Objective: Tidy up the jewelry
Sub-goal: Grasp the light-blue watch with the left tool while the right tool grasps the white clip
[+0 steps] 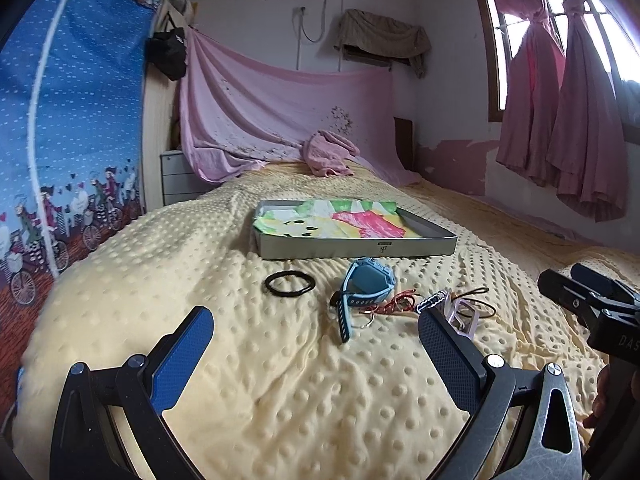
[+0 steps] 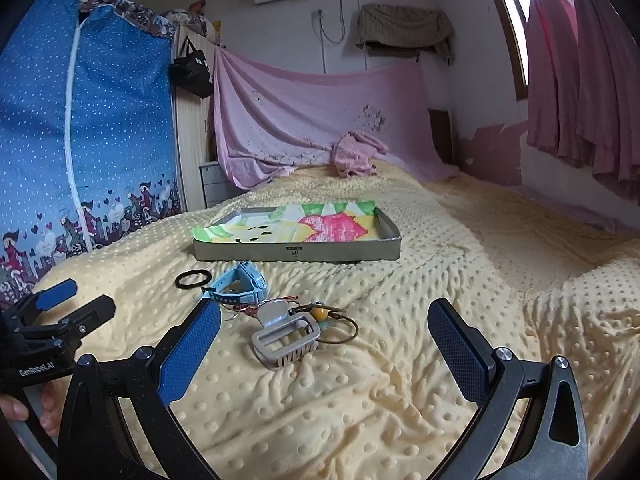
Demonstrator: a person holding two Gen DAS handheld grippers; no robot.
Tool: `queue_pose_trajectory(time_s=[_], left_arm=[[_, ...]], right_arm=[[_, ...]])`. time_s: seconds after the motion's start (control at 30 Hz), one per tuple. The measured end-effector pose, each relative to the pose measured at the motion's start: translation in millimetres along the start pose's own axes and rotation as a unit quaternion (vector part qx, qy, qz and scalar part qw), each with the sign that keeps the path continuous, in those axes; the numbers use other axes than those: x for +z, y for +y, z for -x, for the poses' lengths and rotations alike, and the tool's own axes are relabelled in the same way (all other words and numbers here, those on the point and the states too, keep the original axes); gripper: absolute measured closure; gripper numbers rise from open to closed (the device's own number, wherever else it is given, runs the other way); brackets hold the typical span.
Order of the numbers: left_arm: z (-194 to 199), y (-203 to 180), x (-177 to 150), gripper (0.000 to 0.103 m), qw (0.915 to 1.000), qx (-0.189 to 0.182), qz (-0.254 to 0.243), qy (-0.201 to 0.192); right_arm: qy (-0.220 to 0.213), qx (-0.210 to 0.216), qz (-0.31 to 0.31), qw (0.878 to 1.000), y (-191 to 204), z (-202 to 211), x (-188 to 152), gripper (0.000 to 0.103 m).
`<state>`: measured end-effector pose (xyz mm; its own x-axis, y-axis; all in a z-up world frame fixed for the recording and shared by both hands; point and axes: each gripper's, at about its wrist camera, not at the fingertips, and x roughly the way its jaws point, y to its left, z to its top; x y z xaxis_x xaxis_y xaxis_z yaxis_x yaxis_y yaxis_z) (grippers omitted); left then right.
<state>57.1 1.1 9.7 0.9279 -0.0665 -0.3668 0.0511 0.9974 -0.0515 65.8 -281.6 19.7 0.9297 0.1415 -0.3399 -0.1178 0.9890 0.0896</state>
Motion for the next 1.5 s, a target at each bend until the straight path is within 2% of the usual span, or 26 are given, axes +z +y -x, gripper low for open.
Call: queue_pose_trajectory(time_s=[0.3, 0.37, 0.5, 0.73, 0.87, 0.93, 1.03, 1.1, 1.13, 1.27, 1.5], left_arm=[[-53, 4, 9, 0.001, 0.9989, -0.027, 0.019, 0.032], [-65, 6, 8, 0.011, 0.9980, -0.034, 0.025, 0.047], [-86, 9, 3, 0.023, 0.9947, -0.056, 0.040, 0.077], [-109, 14, -7, 0.050, 0.9862, -0.090, 0.065, 0.123], [-125, 17, -9, 0.064, 0.9791, -0.107, 0.088, 0.149], [-130, 17, -10, 0.067, 0.9768, -0.112, 0.094, 0.156], [-135, 14, -9, 0.068, 0.9758, -0.116, 0.093, 0.160], [-138, 10, -9, 0.078, 0.9749, -0.119, 0.090, 0.166], [-140, 9, -10, 0.088, 0.9743, -0.118, 0.087, 0.171], [-139, 9, -10, 0.097, 0.9749, -0.115, 0.088, 0.170], [-114, 7, -7, 0.099, 0.9803, -0.117, 0.075, 0.140]], right_arm=[[0.053, 0.024, -0.003, 0.998, 1, -48, 3, 0.001], [0.063, 0.029, 0.003, 0.998, 4, -54, 1, 0.001], [0.095, 0.052, 0.006, 0.994, 10, -69, -8, 0.003], [0.155, 0.079, 0.018, 0.985, 20, -97, -24, 0.028], [0.185, 0.083, 0.014, 0.979, 22, -112, -30, 0.029], [0.196, 0.083, 0.012, 0.977, 23, -119, -33, 0.031], [0.202, 0.084, 0.013, 0.976, 26, -124, -34, 0.036], [0.204, 0.085, 0.016, 0.975, 29, -124, -35, 0.040], [0.204, 0.086, 0.018, 0.975, 30, -124, -35, 0.043], [0.196, 0.087, 0.021, 0.976, 30, -121, -33, 0.044], [0.176, 0.104, 0.006, 0.979, 22, -111, -31, 0.044]])
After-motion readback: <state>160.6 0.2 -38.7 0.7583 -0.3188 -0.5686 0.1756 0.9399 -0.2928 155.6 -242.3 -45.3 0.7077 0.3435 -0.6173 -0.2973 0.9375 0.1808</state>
